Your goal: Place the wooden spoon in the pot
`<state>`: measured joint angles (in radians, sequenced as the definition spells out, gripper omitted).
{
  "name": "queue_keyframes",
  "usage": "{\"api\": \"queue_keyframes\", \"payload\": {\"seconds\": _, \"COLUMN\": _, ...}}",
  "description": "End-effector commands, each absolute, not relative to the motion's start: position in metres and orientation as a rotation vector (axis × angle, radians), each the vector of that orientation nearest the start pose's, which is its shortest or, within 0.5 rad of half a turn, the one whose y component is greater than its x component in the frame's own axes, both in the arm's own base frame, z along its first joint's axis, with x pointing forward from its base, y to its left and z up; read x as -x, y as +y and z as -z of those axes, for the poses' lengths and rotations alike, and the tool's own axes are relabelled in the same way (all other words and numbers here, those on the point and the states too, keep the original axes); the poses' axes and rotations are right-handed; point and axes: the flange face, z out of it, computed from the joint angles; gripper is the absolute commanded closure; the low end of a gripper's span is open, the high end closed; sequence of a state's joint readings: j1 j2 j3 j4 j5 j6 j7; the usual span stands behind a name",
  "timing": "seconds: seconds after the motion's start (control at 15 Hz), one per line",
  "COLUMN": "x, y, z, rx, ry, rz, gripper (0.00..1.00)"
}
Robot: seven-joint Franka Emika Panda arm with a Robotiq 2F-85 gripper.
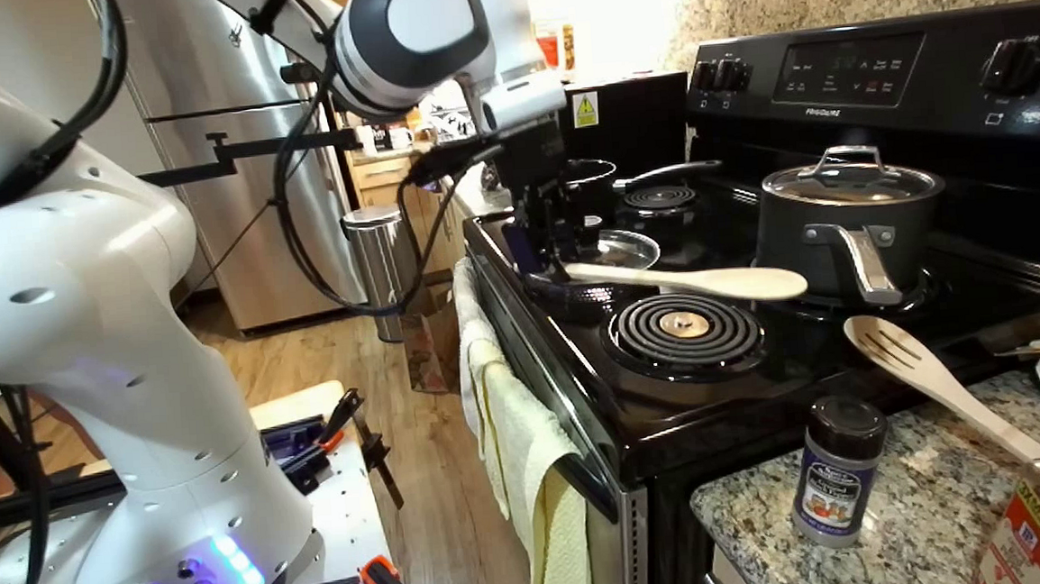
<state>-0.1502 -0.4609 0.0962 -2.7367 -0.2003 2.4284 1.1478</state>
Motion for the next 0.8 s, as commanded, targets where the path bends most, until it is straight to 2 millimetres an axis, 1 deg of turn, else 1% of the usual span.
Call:
{"api": "queue_keyframes", "payload": {"seconds": 0.0, "x": -0.352, "y": 0.016, "z": -0.429, "rx": 2.913, "ry": 1.404, "rz": 0.297, "gripper": 0.89}}
{"api": "queue_keyframes", "payload": {"seconds": 0.07, "x": -0.344, "y": 0.027, "z": -0.442, "rx": 2.954, "ry": 1.378, "rz": 0.294, "gripper": 0.89}}
{"api": "queue_keyframes", "payload": {"seconds": 0.13, "x": -0.337, "y": 0.035, "z": -0.452, "rx": 2.968, "ry": 1.398, "rz": 0.340, "gripper": 0.90}}
{"api": "queue_keyframes", "payload": {"seconds": 0.2, "x": -0.354, "y": 0.023, "z": -0.435, "rx": 2.925, "ry": 1.443, "rz": 0.315, "gripper": 0.71}}
{"api": "queue_keyframes", "payload": {"seconds": 0.27, "x": -0.347, "y": 0.031, "z": -0.446, "rx": 2.943, "ry": 1.425, "rz": 0.338, "gripper": 0.71}}
{"api": "queue_keyframes", "payload": {"seconds": 0.33, "x": -0.341, "y": 0.035, "z": -0.453, "rx": 2.951, "ry": 1.417, "rz": 0.361, "gripper": 0.71}}
{"api": "queue_keyframes", "payload": {"seconds": 0.47, "x": -0.338, "y": 0.036, "z": -0.456, "rx": 2.952, "ry": 1.415, "rz": 0.375, "gripper": 0.71}}
{"api": "queue_keyframes", "payload": {"seconds": 0.53, "x": -0.338, "y": 0.036, "z": -0.455, "rx": 2.952, "ry": 1.417, "rz": 0.372, "gripper": 0.90}}
{"api": "queue_keyframes", "payload": {"seconds": 0.67, "x": -0.347, "y": 0.043, "z": -0.464, "rx": 3.058, "ry": 1.209, "rz": 0.325, "gripper": 0.91}}
{"api": "queue_keyframes", "payload": {"seconds": 0.73, "x": -0.351, "y": 0.046, "z": -0.472, "rx": 3.079, "ry": 1.125, "rz": 0.311, "gripper": 0.90}}
